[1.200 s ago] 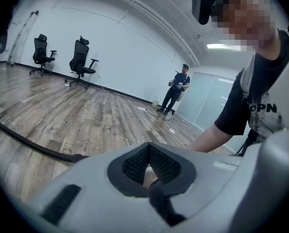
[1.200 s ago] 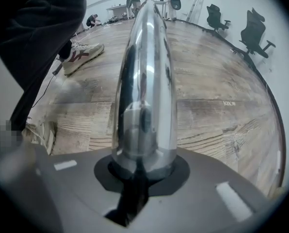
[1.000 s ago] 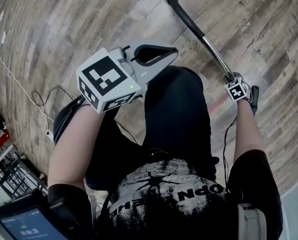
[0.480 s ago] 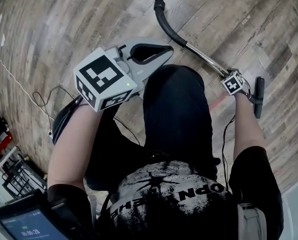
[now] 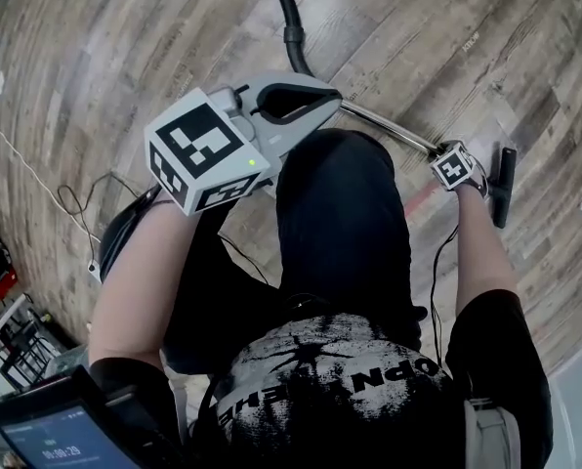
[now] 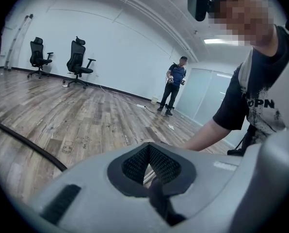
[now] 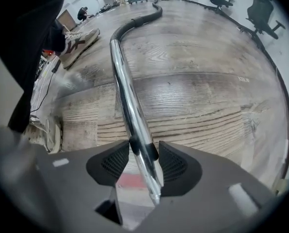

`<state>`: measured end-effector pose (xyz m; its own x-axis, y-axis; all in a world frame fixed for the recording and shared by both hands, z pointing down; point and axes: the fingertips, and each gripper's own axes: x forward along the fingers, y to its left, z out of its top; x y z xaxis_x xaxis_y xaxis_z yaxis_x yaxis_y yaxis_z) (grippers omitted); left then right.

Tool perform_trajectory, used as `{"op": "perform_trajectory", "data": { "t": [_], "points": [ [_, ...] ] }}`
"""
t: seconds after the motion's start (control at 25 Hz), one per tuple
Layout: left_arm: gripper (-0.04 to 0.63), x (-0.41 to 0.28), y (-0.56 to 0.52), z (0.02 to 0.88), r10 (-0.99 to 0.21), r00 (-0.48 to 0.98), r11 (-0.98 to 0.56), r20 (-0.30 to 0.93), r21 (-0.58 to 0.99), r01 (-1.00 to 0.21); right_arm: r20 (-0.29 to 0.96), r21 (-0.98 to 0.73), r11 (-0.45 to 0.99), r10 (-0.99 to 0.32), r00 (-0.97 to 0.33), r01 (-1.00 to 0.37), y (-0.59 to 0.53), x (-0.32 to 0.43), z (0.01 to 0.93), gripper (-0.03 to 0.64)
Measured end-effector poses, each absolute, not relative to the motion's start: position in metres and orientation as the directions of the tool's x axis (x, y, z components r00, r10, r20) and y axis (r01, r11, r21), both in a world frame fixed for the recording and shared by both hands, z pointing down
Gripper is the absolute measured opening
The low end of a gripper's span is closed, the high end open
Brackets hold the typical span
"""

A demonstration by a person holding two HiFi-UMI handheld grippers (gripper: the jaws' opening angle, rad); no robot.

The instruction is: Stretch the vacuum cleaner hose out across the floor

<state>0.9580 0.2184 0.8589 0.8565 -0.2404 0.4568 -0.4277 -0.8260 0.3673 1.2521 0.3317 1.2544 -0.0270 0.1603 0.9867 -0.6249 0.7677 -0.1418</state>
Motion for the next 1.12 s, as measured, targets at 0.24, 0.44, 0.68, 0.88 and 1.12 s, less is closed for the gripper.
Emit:
{"op": "perform_trajectory", "data": {
  "t": [0.24, 0.44, 0.68, 0.88, 1.12],
  "points": [
    [0.0, 0.956, 0.223, 0.864, -0.236, 0.848, -0.829, 0.474, 0.357, -0.431, 0.984, -0.176, 0.757, 0.121, -0.131, -0.629, 0.321, 1.238, 1.248, 0.17],
    [0.0, 0.946, 0.209, 0.852, -0.242, 0.867, -0.85, 0.435, 0.337, -0.406, 0.988, -0.152, 0.746, 0.094, -0.123, -0.648, 0.303, 1.224, 1.234, 0.023],
    [0.0, 0.947, 0.197, 0.846, -0.213, 0.882, -0.872, 0.42, 0.326, -0.366, 0.975, -0.203, 0.696, 0.079, -0.207, -0.689, 0.283, 1.195, 1.225, 0.005],
    [0.0, 0.934, 0.171, 0.843, -0.157, 0.898, -0.883, 0.411, 0.349, -0.314, 0.958, -0.233, 0.644, 0.021, -0.287, -0.728, 0.259, 1.15, 1.182, 0.005],
    [0.0, 0.897, 0.142, 0.767, -0.144, 0.914, -0.859, 0.38, 0.41, -0.306, 0.859, -0.285, 0.632, -0.165, -0.485, -0.721, 0.195, 1.044, 0.994, 0.005]
  ]
}}
